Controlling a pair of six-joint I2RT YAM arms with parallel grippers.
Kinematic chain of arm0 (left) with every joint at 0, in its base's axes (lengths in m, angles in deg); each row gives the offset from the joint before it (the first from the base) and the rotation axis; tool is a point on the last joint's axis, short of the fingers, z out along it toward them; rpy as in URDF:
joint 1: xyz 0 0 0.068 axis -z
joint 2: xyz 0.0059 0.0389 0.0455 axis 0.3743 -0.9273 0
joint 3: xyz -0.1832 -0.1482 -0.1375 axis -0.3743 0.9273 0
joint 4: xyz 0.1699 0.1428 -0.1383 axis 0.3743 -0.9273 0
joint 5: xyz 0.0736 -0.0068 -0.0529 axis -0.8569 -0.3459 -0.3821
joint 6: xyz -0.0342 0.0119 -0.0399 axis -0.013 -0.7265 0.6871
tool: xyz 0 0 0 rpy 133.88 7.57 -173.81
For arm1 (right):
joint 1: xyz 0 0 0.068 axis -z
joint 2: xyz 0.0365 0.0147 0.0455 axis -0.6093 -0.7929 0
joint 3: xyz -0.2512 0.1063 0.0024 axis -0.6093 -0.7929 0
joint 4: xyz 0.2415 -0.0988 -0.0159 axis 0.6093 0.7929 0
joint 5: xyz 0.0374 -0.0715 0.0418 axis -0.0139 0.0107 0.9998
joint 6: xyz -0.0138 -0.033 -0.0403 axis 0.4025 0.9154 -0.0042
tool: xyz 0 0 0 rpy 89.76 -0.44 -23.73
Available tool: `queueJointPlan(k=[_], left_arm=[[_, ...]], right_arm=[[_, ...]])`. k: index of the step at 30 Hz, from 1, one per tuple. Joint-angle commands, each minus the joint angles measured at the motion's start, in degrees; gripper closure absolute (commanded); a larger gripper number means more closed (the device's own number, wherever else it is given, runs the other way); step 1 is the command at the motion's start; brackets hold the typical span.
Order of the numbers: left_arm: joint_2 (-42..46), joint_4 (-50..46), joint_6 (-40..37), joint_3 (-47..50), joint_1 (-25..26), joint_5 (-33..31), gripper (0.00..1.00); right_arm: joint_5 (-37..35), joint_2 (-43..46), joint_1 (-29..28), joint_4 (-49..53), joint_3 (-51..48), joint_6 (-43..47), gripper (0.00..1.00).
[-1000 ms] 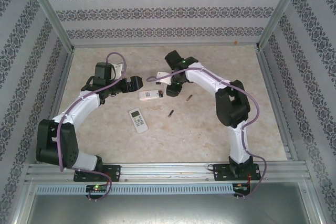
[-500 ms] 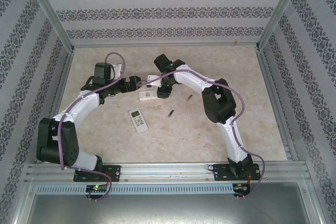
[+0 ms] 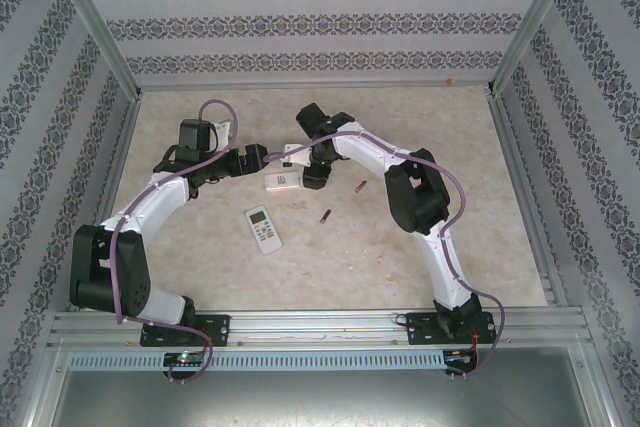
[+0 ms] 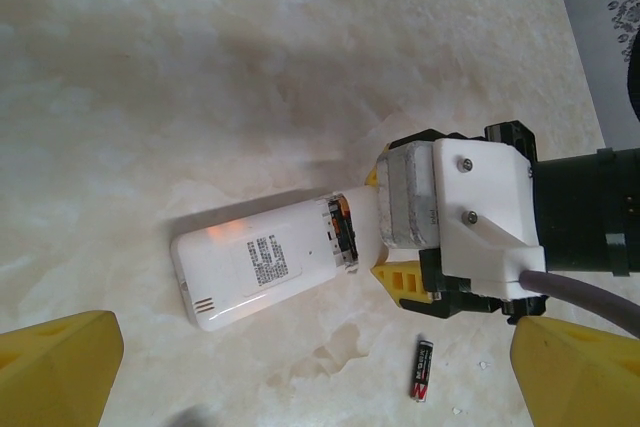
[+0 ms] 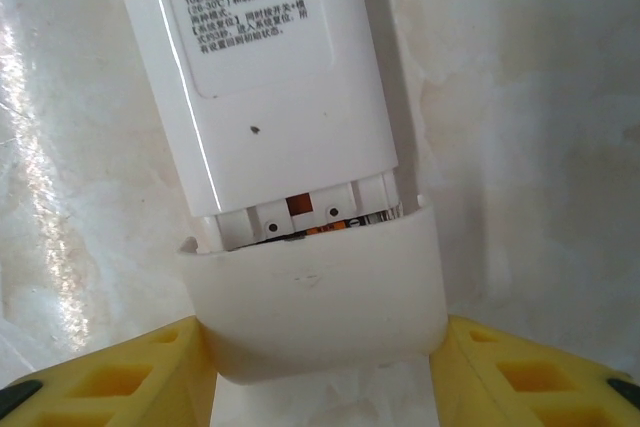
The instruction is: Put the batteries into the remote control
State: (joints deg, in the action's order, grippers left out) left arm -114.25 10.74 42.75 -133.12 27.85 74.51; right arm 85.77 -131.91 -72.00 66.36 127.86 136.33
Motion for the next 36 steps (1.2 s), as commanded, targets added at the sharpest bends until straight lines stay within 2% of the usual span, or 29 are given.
queueJointPlan(k=[1,7,15,21,24,27,30,33,36], left_arm=[[0.5,-0.5,0.6,0.1,-0.8,-0.4,0.0],[0.6,-0.5,0.8,0.4,-0.9,-0.9,0.0],[0.3,-0.2,1.7,0.8,-0.9,-1.1,0.0],[-0.6,-2.5,4.0,0.5,-0.8,-3.5,0.0],[-2.9,-5.5,5.5,-1.1,-0.4,-4.3,0.03],[-6.2,-7.6,6.4,-3.1,0.6,-4.9,0.06],[-10.7,-10.0,8.3,-6.1,1.3,-5.1,0.11],[-15.4,-11.7,8.6,-9.5,2.5,-4.4,0.16],[-20.0,-13.2,8.4,-12.6,3.3,-2.9,0.2]], right_arm=[[2.1,-1.6,0.4,1.6,1.7,0.2,0.45],[2.2,-1.6,0.1,1.5,0.4,0.1,0.42],[-0.1,-0.4,-0.4,-0.7,0.9,-1.6,0.28],[-0.5,4.4,0.1,-2.7,0.9,-8.4,0.22],[0.7,6.9,1.3,-2.9,1.4,-22.0,0.22],[2.3,8.3,3.2,-3.0,0.6,-43.3,0.25],[9.3,9.3,5.7,-6.1,-4.9,-64.1,0.3],[10.7,10.3,7.2,-10.8,-11.6,-73.8,0.33],[13.0,10.0,7.9,-15.0,-14.6,-77.8,0.39]])
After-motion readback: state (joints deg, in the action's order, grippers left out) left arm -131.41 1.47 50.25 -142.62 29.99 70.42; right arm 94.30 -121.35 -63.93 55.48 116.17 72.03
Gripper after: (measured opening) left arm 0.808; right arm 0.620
